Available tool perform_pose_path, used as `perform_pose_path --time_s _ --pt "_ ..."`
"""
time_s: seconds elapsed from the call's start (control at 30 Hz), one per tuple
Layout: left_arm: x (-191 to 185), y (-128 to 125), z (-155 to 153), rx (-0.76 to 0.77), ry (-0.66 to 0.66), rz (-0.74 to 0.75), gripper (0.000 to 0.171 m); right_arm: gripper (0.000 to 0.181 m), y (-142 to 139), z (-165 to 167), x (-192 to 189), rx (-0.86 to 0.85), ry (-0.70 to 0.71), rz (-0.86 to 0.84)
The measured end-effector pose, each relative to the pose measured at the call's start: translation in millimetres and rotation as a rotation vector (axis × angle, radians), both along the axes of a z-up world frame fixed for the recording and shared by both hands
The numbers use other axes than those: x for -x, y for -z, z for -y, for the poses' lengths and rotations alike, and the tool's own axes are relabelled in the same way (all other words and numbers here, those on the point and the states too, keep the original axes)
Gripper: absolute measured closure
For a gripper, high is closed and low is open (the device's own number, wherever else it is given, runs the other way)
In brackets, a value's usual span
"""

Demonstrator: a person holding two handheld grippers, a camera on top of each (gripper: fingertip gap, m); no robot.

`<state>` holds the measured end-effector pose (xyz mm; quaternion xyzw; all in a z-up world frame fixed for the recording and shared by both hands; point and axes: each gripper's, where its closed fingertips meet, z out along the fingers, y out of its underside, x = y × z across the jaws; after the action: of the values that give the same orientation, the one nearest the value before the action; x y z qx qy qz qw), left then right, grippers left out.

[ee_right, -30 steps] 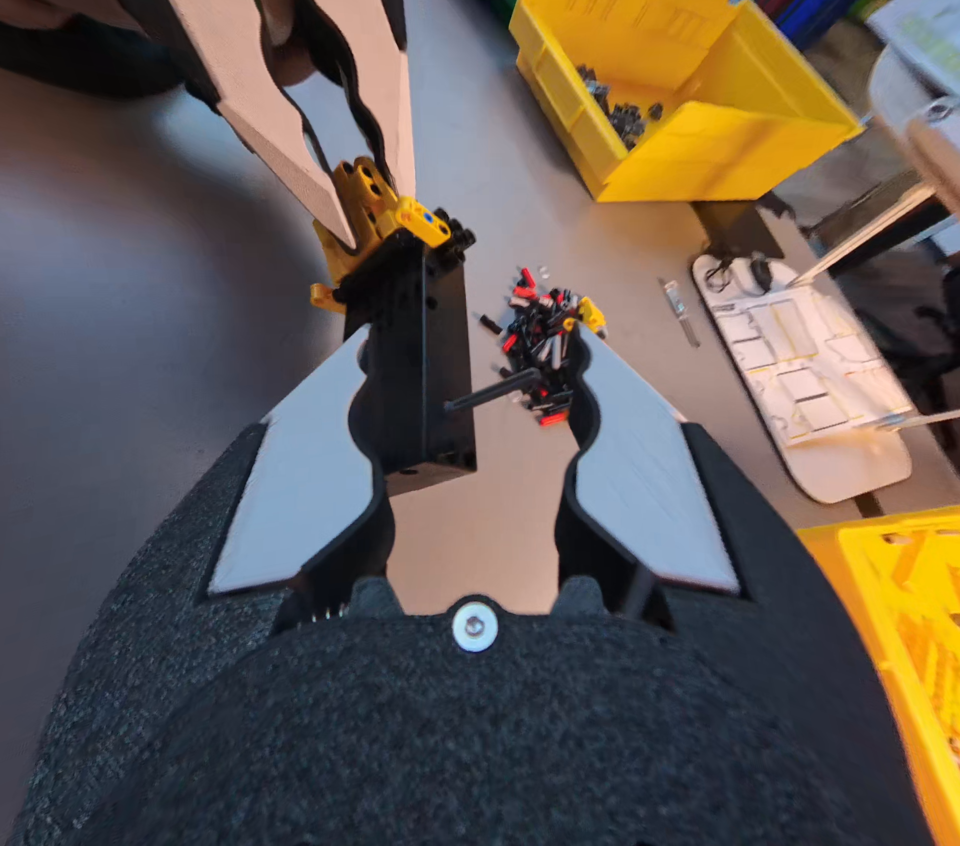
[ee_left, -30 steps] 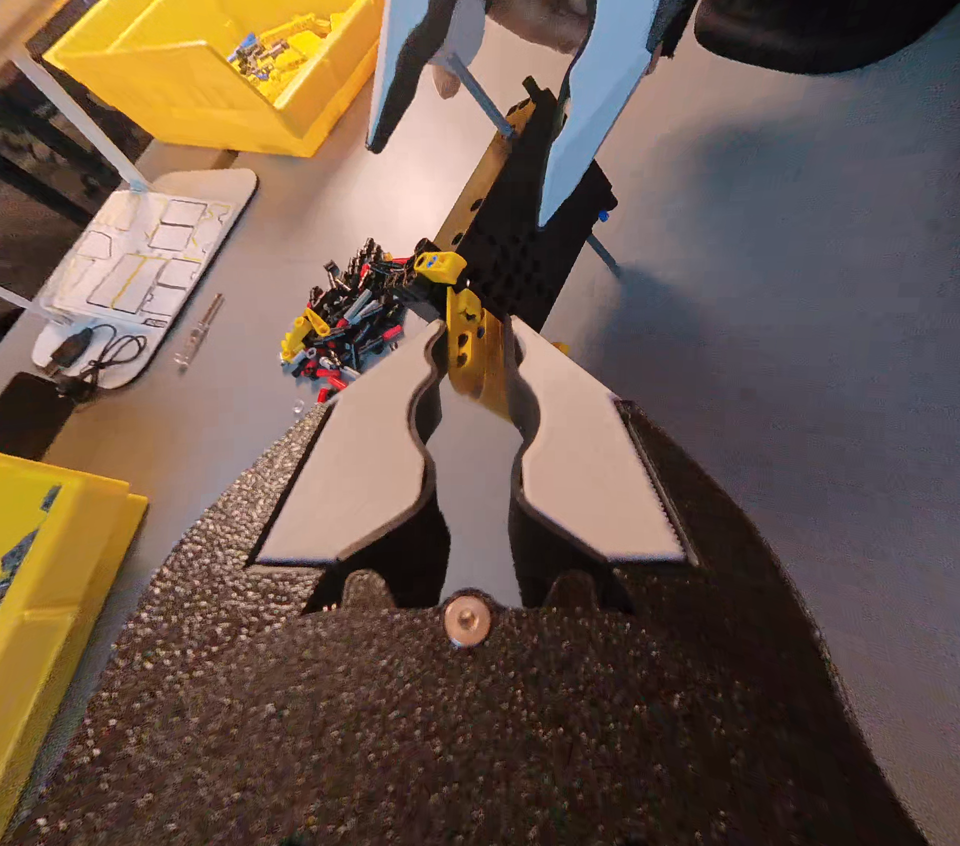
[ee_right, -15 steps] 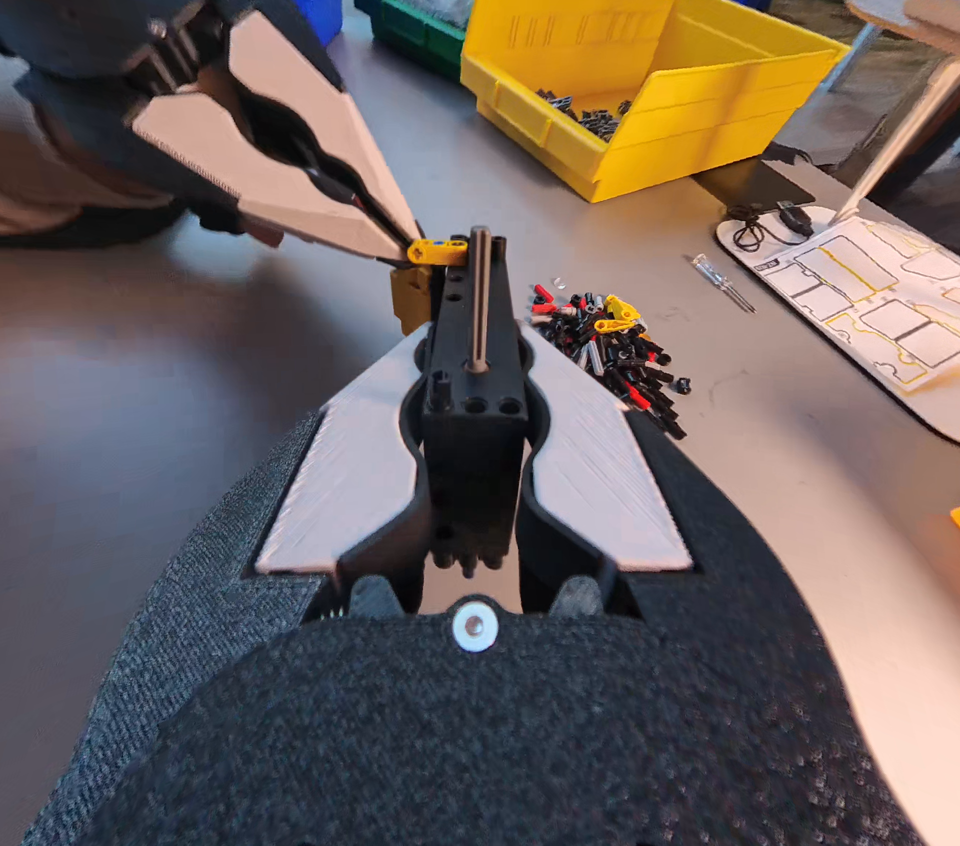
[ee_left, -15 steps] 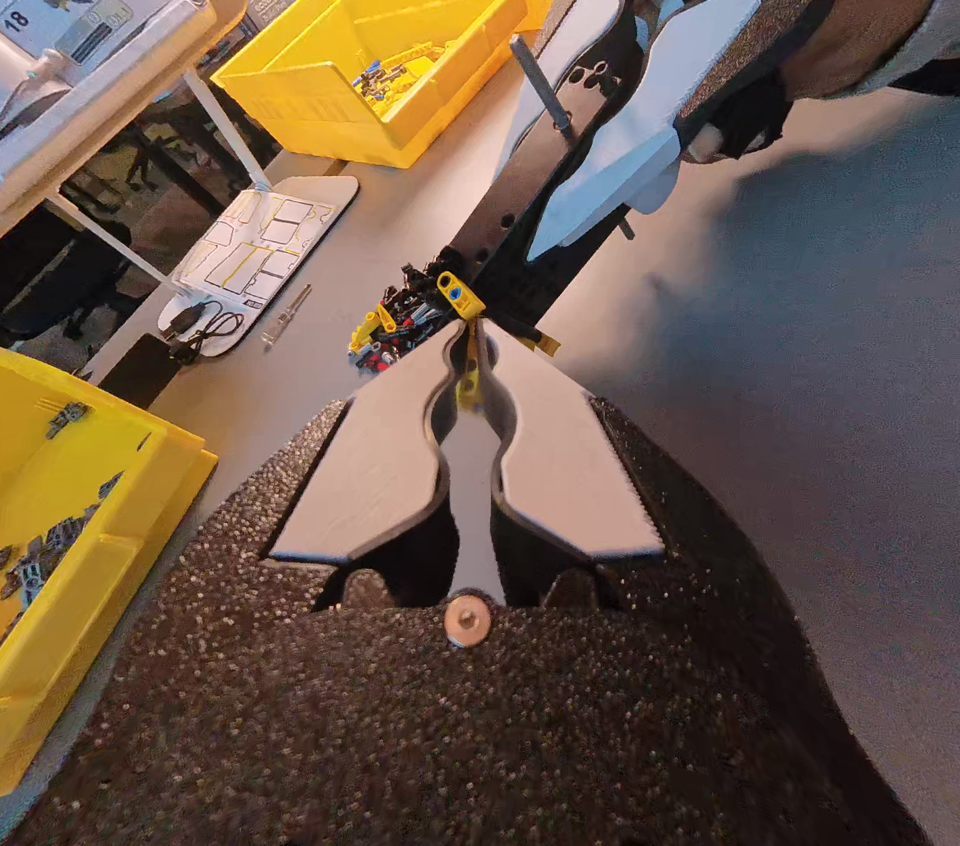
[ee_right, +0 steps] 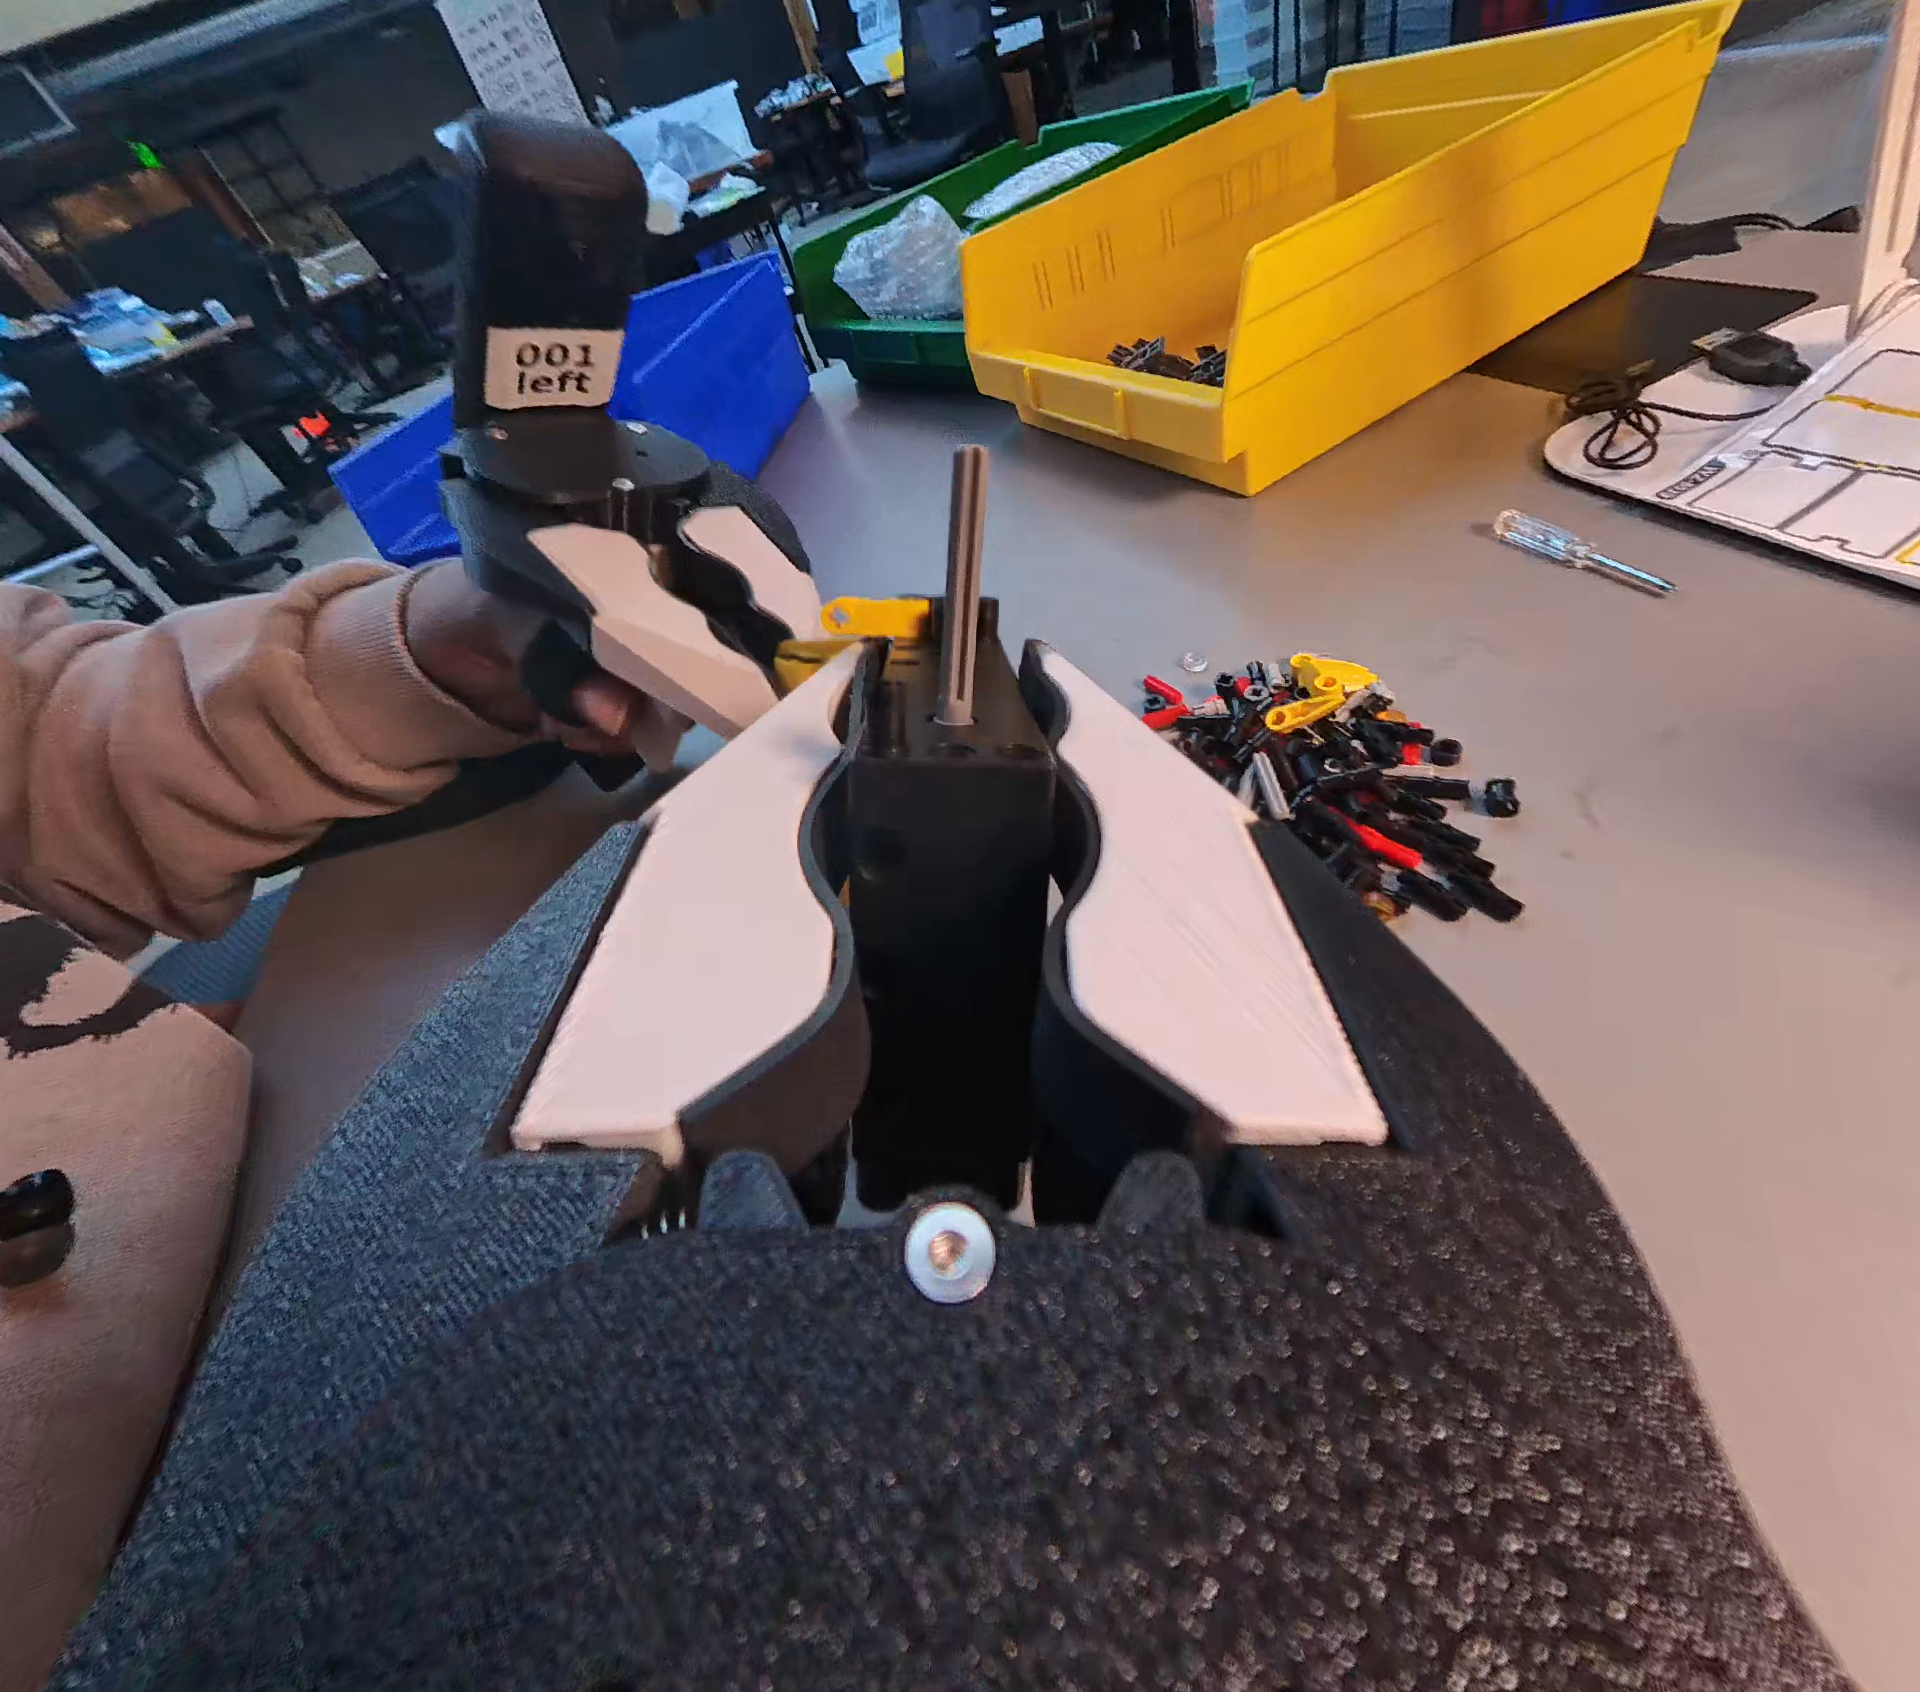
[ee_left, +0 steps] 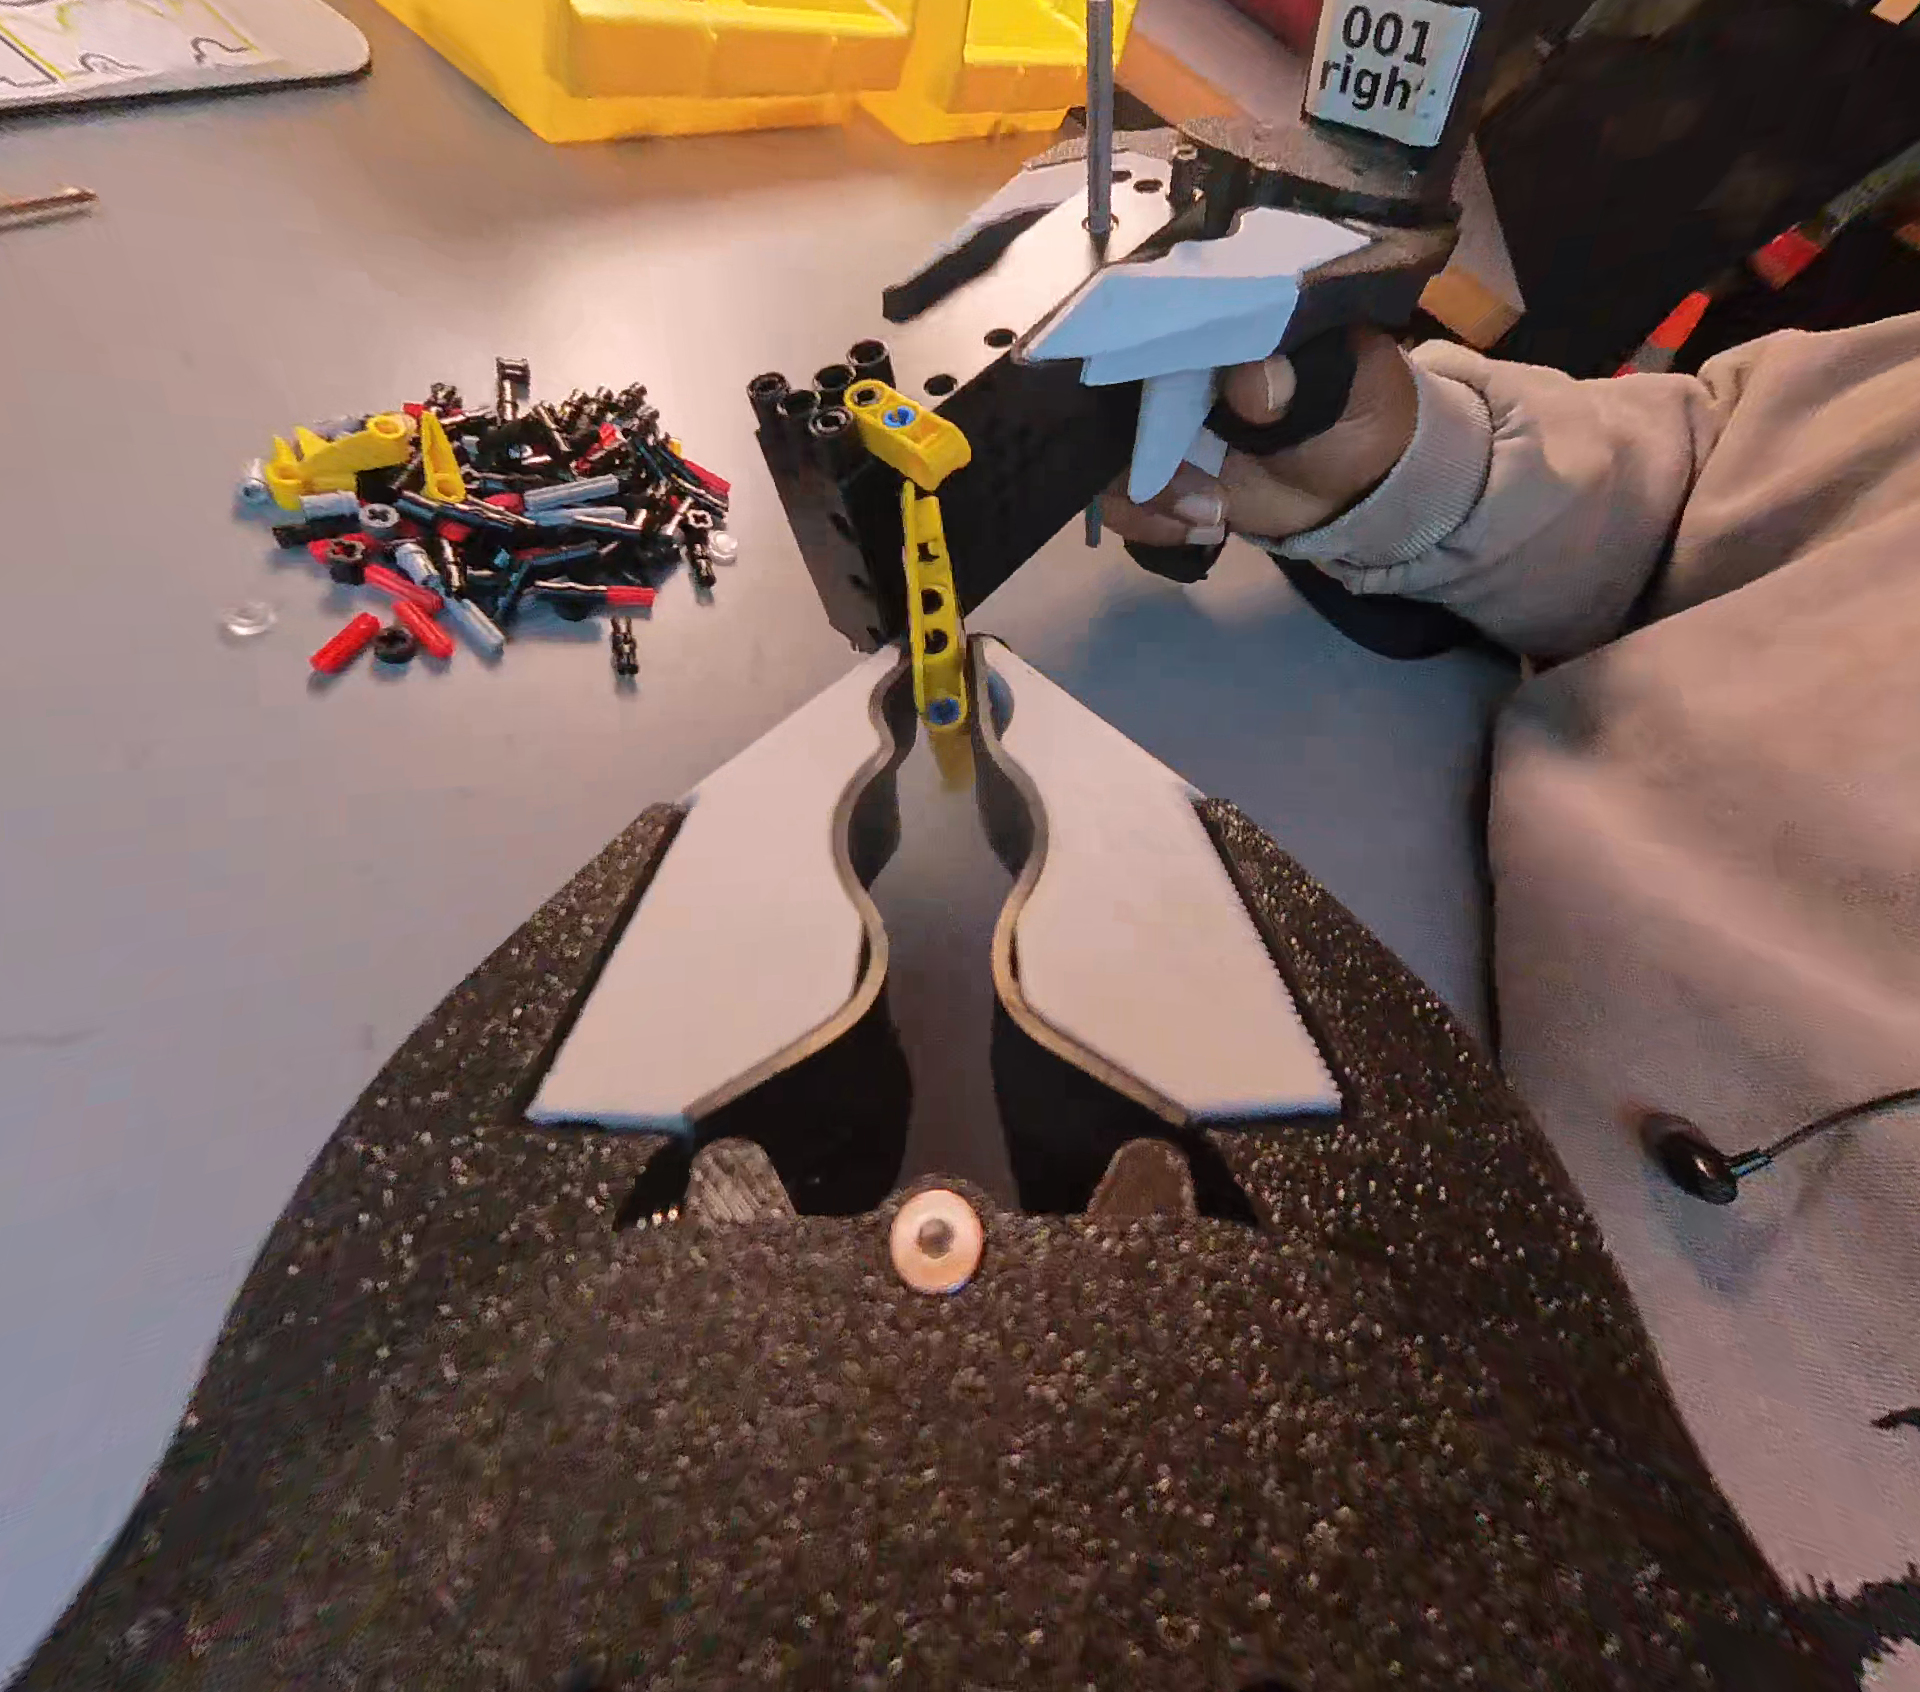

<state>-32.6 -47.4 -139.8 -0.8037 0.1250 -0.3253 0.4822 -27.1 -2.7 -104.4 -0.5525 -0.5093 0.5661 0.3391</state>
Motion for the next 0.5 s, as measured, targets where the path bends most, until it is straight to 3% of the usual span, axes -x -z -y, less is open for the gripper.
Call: perform_pose_path --time_s 0.3,0.5 --pt "-6 18 0 0.038 -0.061 -0.276 0.157 0.155 23 -2 4 -0.124 0.072 0.124" --pt "-12 21 3 0.044 -0.044 -0.31 0.155 0.155 27 1 4 -0.135 0.07 0.152"
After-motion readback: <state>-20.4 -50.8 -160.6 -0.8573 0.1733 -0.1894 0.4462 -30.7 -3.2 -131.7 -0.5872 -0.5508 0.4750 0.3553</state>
